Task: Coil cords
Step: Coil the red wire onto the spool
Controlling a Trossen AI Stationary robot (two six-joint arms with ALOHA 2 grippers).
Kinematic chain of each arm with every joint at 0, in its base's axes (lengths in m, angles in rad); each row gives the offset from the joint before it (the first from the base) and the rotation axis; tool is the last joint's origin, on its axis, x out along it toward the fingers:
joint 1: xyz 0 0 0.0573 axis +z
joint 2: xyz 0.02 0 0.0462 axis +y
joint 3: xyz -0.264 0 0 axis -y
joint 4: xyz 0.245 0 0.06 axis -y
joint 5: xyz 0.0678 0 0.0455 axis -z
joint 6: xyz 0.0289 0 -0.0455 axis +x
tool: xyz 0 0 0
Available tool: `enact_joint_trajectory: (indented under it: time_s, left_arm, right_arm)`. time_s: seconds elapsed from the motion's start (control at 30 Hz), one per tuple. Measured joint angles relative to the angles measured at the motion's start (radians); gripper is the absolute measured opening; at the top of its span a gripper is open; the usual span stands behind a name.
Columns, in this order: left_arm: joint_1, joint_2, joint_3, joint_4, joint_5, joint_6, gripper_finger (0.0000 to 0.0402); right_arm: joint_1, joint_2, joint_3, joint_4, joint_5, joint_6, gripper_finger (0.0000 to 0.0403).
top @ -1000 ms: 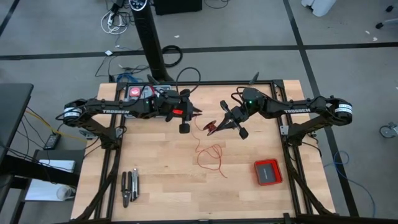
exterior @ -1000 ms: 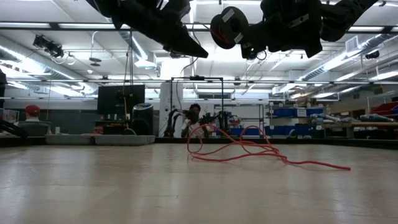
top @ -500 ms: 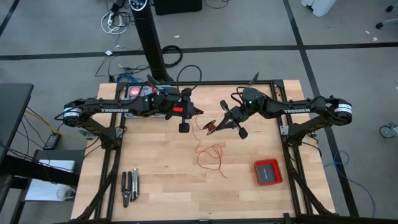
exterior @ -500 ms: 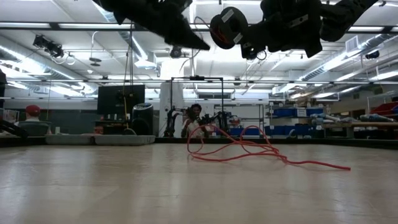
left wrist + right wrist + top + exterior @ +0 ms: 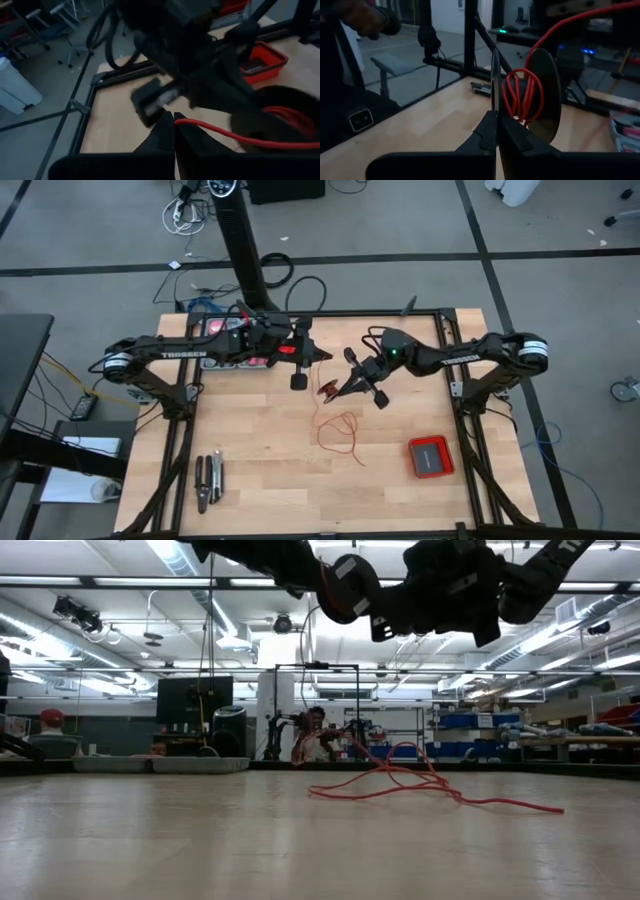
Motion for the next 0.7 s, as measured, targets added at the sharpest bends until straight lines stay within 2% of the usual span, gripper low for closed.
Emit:
enact_joint_trajectory:
  time_s: [0.37,0.7]
  left_arm:
    - [0.000,0.070,0.000,0.115,-0.020,-0.008,0.0000]
    - [-0.002,0.089,0.000,0.136,-0.036,-0.082,0.0001]
  right_arm:
    - [0.056,0.130,0.000,0.324,0.035,0.092,0.0001]
    - [0.040,0.131,-0.002,0.355,0.015,0.144,0.0001]
